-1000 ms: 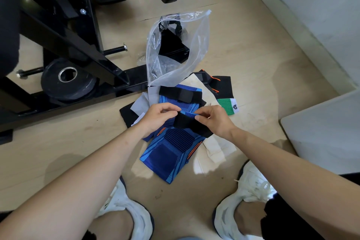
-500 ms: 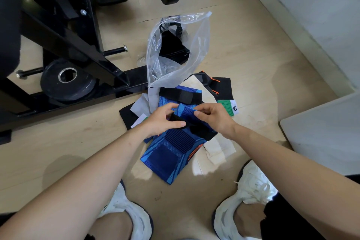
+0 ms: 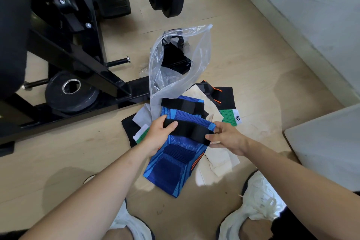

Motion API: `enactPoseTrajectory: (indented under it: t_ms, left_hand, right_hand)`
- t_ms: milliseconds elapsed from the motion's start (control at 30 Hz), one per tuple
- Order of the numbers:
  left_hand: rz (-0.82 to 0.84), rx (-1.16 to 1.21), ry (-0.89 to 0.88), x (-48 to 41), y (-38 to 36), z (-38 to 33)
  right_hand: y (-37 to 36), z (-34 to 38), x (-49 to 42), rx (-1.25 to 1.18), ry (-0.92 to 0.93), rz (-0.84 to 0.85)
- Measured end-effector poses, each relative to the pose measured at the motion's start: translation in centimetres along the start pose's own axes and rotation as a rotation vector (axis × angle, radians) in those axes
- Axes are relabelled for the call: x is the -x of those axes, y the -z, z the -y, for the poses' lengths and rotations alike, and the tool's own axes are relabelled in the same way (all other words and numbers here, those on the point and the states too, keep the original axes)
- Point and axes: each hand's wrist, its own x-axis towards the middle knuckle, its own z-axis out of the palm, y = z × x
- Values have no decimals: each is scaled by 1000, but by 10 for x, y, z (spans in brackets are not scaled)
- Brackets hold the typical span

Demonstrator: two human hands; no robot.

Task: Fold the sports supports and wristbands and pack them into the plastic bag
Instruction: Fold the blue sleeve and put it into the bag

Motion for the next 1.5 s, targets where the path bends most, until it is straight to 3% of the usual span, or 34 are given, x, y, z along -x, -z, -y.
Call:
enactPoseTrajectory:
  t_ms: [133, 233, 333, 400, 667, 767, 867, 967, 1067, 1133, 1267, 1367, 1500]
  left_hand:
    - [-123, 39, 18, -13, 2, -8]
    - [-178, 83, -21, -27, 8, -20]
    - [-259, -79, -38, -32, 15, -16]
    - [-299, -271, 24, -32, 18, 0]
    - [-247, -681, 172, -7, 7, 42]
    - [-242, -730, 246, -4, 9, 45]
    - [-178, -583, 296, -3, 12, 46]
    - [-175, -556, 225, 0, 16, 46]
    - [-194, -574, 83, 5, 13, 48]
    - [-157, -540, -24, 9, 7, 49]
    - [-89, -639, -228, 19, 2, 48]
    - [3, -724, -353, 24, 8, 43]
    - [40, -726, -396, 29, 20, 30]
  right_hand:
    - [-6, 22, -10, -60, 89, -77]
    - [-8, 40, -30, 13, 205, -260]
    - [-6, 41, -47, 117, 174, -344]
    - [-8, 33, -52, 194, 104, -336]
    - [-37, -2, -43, 245, 0, -340]
    - [-46, -7, -39, 222, -8, -291]
    - [-47, -9, -33, 139, -45, -227]
    - [-42, 0, -30, 466, 24, -348]
    - [-33, 27, -36, 638, 277, -544]
    - [-30, 49, -45, 686, 475, -415]
    - [-40, 81, -56, 1266, 774, -31]
    - [-40, 93, -56, 1647, 820, 15]
    - [-27, 102, -51, 1727, 900, -32]
